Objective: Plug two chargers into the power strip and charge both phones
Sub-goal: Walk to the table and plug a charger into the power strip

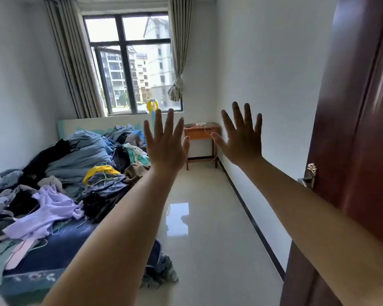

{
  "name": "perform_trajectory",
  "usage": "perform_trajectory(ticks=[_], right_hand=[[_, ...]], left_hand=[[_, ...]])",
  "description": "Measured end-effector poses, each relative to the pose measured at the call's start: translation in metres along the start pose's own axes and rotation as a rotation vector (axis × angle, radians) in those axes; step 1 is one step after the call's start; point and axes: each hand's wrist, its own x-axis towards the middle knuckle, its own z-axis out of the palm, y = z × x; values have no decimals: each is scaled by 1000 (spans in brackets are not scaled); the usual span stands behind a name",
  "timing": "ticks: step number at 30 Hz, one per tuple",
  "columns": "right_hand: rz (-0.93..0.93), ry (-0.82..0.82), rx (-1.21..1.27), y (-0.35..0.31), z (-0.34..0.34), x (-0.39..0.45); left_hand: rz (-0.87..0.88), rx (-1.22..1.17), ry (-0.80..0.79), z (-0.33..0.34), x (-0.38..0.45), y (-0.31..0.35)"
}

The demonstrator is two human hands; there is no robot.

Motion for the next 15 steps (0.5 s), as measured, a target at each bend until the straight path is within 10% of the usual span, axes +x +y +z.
perform_trajectory(ticks=[15], right_hand=[[143,-524,0,22,226,-54]], left_hand=[[-68,13,-584,230,-54,-28]])
